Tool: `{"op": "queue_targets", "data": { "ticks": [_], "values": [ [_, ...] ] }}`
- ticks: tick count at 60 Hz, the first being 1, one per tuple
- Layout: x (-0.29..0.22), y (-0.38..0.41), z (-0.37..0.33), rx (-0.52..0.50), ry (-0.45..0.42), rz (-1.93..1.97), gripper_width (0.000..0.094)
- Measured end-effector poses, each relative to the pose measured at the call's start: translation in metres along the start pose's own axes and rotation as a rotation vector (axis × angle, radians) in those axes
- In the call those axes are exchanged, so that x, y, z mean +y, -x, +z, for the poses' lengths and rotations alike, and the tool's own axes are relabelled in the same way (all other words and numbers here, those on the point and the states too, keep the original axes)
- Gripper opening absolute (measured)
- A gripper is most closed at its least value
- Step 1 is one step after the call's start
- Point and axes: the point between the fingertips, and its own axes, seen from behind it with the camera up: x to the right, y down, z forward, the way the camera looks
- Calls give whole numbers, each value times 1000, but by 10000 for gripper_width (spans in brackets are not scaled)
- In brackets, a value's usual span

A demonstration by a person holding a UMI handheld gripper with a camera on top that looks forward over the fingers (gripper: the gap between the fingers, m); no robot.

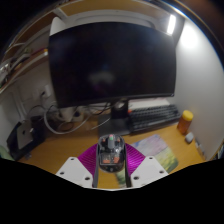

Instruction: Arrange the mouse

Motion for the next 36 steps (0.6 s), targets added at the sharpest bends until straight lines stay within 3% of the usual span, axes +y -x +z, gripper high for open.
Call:
{"op": "queue_targets", "data": {
  "ticks": [6, 15, 27, 36],
  "values": [
    [-14, -63, 22, 59, -13, -8, 377],
    [25, -123, 68, 54, 61, -23, 379],
    [93, -145, 98, 19, 164, -39, 383],
    [102, -146, 101, 11, 157, -67, 461]
  ]
}}
